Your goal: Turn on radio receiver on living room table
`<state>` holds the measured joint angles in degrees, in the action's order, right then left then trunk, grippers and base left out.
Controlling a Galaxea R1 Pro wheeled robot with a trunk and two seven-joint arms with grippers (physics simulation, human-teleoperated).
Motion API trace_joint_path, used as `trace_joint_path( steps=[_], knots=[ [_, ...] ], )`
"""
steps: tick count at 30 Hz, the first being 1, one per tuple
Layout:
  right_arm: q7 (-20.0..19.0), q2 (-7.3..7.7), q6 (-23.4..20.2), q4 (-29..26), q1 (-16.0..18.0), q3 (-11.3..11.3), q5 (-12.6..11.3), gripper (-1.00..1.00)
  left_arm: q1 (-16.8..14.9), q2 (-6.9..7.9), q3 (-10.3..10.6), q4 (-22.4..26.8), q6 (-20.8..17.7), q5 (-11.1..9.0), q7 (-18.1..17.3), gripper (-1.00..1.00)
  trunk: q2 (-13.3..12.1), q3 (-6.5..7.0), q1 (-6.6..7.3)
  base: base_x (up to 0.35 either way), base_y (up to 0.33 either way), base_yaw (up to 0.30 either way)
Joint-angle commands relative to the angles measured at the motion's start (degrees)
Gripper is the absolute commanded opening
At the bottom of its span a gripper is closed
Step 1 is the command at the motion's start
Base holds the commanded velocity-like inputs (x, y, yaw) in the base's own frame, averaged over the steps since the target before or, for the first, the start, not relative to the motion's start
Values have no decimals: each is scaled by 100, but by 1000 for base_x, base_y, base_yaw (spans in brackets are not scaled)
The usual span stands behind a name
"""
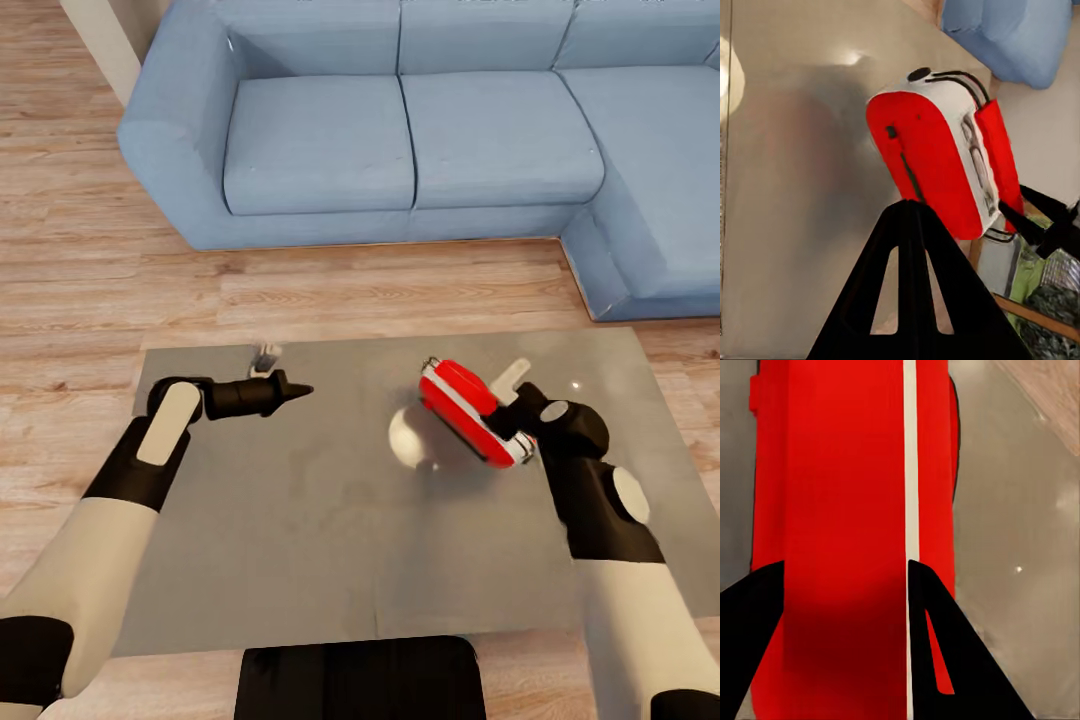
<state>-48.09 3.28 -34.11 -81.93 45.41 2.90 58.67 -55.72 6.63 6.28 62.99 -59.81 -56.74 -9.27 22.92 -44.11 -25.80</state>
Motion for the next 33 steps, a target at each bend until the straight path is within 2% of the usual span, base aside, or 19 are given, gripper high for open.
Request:
trace_joint_path(
  steps=[1, 4, 8, 12, 14, 16, 18, 25, 28, 33],
  knots=[
    [-282, -4, -235, 1, 192, 108, 5, -100, 0, -5, 37, -63, 8, -4, 5, -100, 1, 0, 1, 0, 0, 0],
    [-859, -3, -964, 0, 697, 274, 5, -100, 0, -36, 313, -348, 31, 0, 25, -100, 1, 0, 1, 0, 0, 0],
    [-1233, -3, -1214, -26, 963, 444, -6, -100, 0, -46, 527, -586, 54, 4, 29, -100, 1, 0, 1, 0, 0, 0],
    [-1558, -18, -1287, -82, 1062, 576, -31, -100, 0, -48, 597, -834, 90, 19, 27, -100, 1, 0, 1, 0, 0, 0],
    [-1584, -43, -1301, -90, 1072, 705, -38, -100, 0, -43, 604, -870, 117, 21, 20, -100, 1, 0, 1, 0, 0, 0],
    [-1598, -67, -1306, -98, 1076, 956, -45, -100, 0, -41, 609, -883, 130, 22, 15, -100, 1, 0, 1, 0, 0, 0],
    [-1611, -82, -1308, -102, 1075, 1073, -47, -100, 0, -46, 610, -890, 134, 22, 19, -100, 1, 0, 1, 0, 0, 0],
    [-1633, -90, -1302, -92, 1075, 1155, -48, -100, 0, -48, 611, -886, 140, 22, 22, -100, 1, 0, 1, 0, 0, 0],
    [-1648, -94, -1294, -61, 1075, 1325, -67, -100, 0, -48, 608, -887, 137, 22, 22, -100, 1, 0, 1, 0, 0, 0],
    [-1622, -90, -1296, -36, 1075, 1358, -352, -100, 0, -48, 610, -893, 136, 20, 22, -100, 1, 0, 1, 0, 0, 0]
  ],
)
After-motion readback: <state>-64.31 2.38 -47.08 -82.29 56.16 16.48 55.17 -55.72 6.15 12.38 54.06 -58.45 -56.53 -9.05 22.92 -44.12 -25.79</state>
